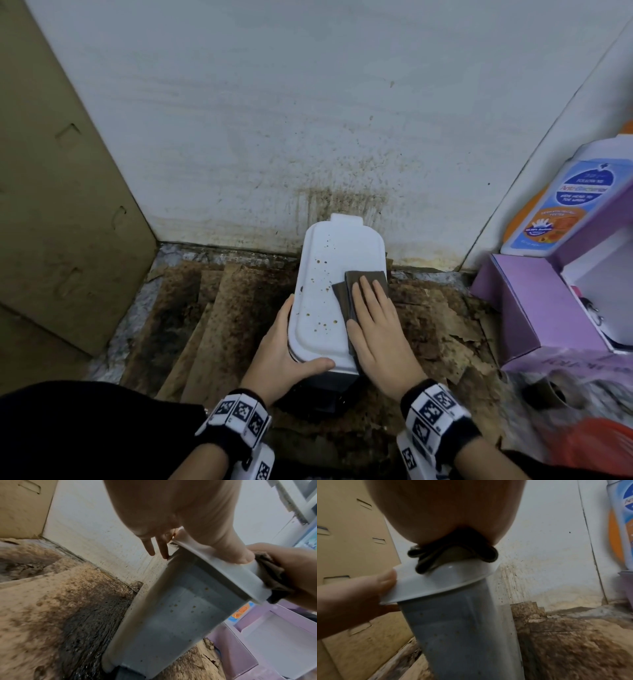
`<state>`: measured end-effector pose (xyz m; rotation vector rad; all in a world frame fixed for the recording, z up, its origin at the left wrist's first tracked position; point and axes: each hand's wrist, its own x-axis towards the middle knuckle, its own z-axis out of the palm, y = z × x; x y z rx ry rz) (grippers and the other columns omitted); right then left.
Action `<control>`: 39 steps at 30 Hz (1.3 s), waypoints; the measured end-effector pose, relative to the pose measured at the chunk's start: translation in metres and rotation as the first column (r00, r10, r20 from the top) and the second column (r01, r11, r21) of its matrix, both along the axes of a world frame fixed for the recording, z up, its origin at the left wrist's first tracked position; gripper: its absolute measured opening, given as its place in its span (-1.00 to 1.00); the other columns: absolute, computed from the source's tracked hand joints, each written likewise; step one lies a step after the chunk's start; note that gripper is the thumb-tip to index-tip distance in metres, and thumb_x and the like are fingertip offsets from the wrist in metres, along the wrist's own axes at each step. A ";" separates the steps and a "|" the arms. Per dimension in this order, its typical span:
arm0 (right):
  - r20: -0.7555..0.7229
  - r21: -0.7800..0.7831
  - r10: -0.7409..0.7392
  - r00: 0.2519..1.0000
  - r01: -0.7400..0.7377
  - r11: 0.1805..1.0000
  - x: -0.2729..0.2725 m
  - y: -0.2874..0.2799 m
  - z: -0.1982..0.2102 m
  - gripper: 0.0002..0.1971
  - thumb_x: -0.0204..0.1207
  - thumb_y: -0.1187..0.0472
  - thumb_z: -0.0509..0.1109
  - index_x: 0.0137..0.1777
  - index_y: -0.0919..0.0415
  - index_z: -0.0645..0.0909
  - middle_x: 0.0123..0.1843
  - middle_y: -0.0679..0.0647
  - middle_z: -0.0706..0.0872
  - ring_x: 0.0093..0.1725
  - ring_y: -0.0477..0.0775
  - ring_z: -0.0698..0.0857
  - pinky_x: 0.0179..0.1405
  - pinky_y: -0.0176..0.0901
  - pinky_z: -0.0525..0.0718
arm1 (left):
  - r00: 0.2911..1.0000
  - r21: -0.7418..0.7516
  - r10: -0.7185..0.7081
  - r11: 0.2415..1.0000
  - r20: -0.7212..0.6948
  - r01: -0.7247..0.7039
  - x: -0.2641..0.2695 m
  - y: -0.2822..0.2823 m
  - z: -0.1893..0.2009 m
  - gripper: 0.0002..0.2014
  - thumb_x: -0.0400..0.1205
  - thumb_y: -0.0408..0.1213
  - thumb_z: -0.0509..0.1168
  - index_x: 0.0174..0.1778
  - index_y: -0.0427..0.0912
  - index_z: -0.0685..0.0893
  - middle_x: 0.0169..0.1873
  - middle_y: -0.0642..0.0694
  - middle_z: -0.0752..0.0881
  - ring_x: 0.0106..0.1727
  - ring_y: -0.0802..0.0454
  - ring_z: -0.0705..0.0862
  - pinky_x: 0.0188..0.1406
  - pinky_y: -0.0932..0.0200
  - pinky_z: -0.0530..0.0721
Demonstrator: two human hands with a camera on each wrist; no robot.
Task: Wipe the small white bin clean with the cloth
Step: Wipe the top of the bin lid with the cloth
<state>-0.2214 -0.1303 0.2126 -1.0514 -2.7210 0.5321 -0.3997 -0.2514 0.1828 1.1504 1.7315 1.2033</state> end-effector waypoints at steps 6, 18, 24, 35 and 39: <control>0.081 0.135 -0.061 0.995 0.049 0.990 -0.018 -0.007 0.000 -0.36 0.75 -0.07 -0.24 0.78 0.17 -0.12 0.81 0.04 -0.14 0.77 -0.03 -0.24 0.76 0.08 -0.16 | 0.998 0.009 -0.055 0.998 0.017 0.055 -0.011 -0.003 -0.003 0.25 0.26 0.05 0.74 0.72 0.34 -0.01 0.58 0.43 0.37 0.60 0.39 0.35 0.57 -0.02 0.49; 0.119 0.206 -0.055 0.991 0.029 0.978 -0.089 -0.044 0.010 -0.31 0.72 -0.04 -0.22 0.72 0.37 0.14 0.76 0.28 0.18 0.76 0.23 0.16 0.73 0.17 0.13 | 1.000 -0.005 0.010 1.000 0.023 -0.010 -0.013 -0.001 -0.010 0.16 0.33 -0.15 0.71 0.69 0.31 0.06 0.41 0.55 0.44 0.40 0.54 0.51 0.28 0.42 0.59; 0.012 -0.058 0.041 0.999 -0.040 0.998 -0.085 -0.035 0.024 -0.35 0.80 -0.09 -0.14 0.78 0.23 -0.15 0.81 0.11 -0.16 0.78 0.03 -0.20 0.74 -0.08 -0.24 | 1.000 -0.101 0.005 0.995 -0.014 -0.007 -0.011 -0.005 -0.009 0.23 0.31 -0.07 0.71 0.74 0.10 -0.02 0.56 0.22 0.38 0.49 0.32 0.44 0.17 0.65 0.45; -0.365 -0.404 -0.482 0.796 0.332 0.853 -0.007 0.002 0.006 -0.39 0.79 -0.10 0.03 0.76 0.10 0.02 0.76 0.03 0.14 0.73 -0.01 0.06 0.72 0.03 0.05 | 0.983 -0.105 0.076 0.990 -0.166 -0.094 0.006 -0.020 0.034 0.32 0.24 0.46 0.49 0.72 0.22 -0.25 0.69 0.30 -0.18 0.71 0.24 -0.20 0.71 -0.11 0.05; -0.351 -0.510 -0.454 0.819 0.240 0.826 -0.015 -0.002 0.000 -0.28 0.76 -0.22 -0.04 0.77 -0.01 -0.27 0.80 -0.13 -0.14 0.76 -0.11 -0.12 0.70 -0.12 -0.10 | 0.814 0.082 0.175 0.984 -0.554 -0.157 0.032 0.005 0.044 -0.23 0.65 0.28 0.17 0.72 -0.02 0.18 0.73 0.05 0.10 0.73 0.07 -0.01 0.72 -0.04 0.08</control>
